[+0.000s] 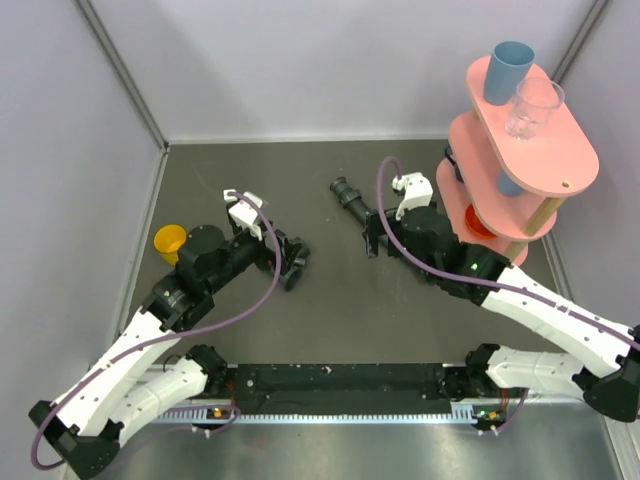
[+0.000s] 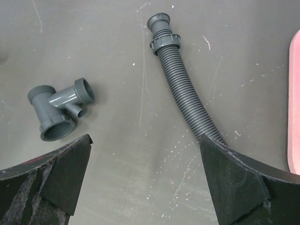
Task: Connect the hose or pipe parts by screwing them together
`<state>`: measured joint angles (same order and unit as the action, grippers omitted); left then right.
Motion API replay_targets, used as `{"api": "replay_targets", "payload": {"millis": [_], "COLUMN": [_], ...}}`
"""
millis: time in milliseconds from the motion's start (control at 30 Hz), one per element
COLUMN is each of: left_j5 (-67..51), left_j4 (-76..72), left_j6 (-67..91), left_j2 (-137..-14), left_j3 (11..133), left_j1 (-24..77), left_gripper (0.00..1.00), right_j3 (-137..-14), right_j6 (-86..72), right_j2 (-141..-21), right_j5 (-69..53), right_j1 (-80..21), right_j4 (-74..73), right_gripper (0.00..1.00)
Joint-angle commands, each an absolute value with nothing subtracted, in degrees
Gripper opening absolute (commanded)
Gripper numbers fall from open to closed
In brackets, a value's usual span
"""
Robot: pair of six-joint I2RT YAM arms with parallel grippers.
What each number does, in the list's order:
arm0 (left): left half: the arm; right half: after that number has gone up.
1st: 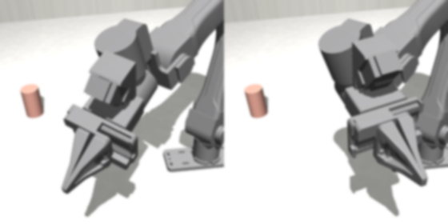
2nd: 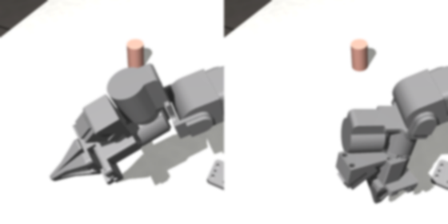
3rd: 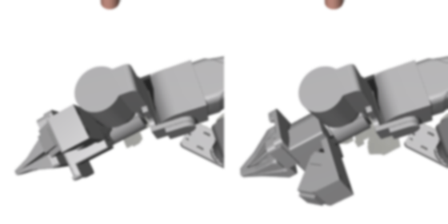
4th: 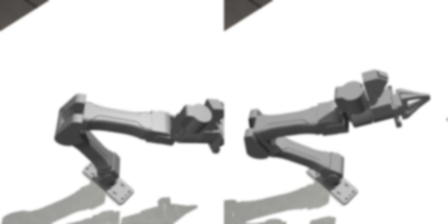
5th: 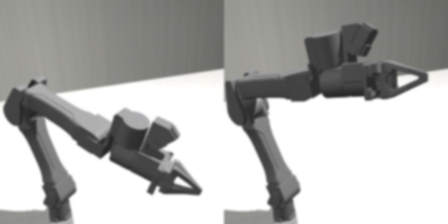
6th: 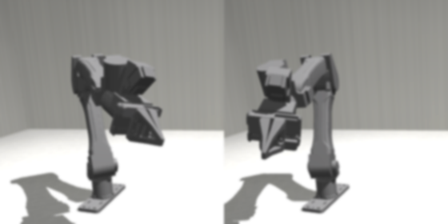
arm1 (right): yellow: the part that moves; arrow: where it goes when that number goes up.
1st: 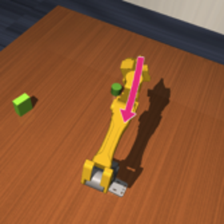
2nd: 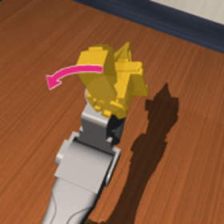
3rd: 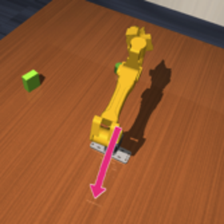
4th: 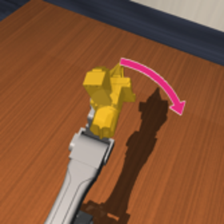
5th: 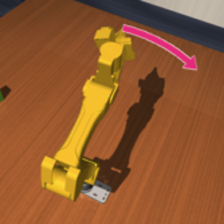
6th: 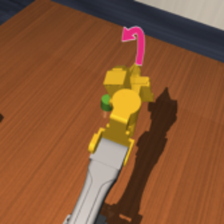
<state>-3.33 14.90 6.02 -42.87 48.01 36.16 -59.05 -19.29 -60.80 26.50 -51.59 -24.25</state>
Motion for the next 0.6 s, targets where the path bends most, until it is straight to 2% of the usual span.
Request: {"api": "replay_targets", "payload": {"millis": [0,167,300,500,567], "left_j5": [-1.0,5.3,15.1,17.4,17.8], "left_j4": [12.8,15.0,14.9,14.2,14.2], "left_j6": [5.4,5.9,6.3,5.9,6.0], "left_j2": [-42.0,-41.3,-39.1,-36.4,-36.3], "left_j3": [48.3,49.4,48.7,47.9,48.0], "left_j1": [36.4,36.4,36.4,36.4,36.3], "left_gripper": [0.93,0.91,0.93,0.93,0.93], "right_j3": [-60.6,-60.1,-63.7,-70.8,-72.0], "right_j6": [-16.4,-6.2,-1.5,3.4,5.2], "right_j2": [-62.0,-70.3,-79.1,-91.5,-95.0], "right_j5": [31.6,36.0,28.2,17.5,18.4], "right_j1": [-51.9,-50.0,-44.8,-39.5,-39.0], "right_j4": [-23.3,-21.0,-21.0,-20.1,-19.4], "right_gripper": [0.99,0.99,0.99,0.97,0.97]}}
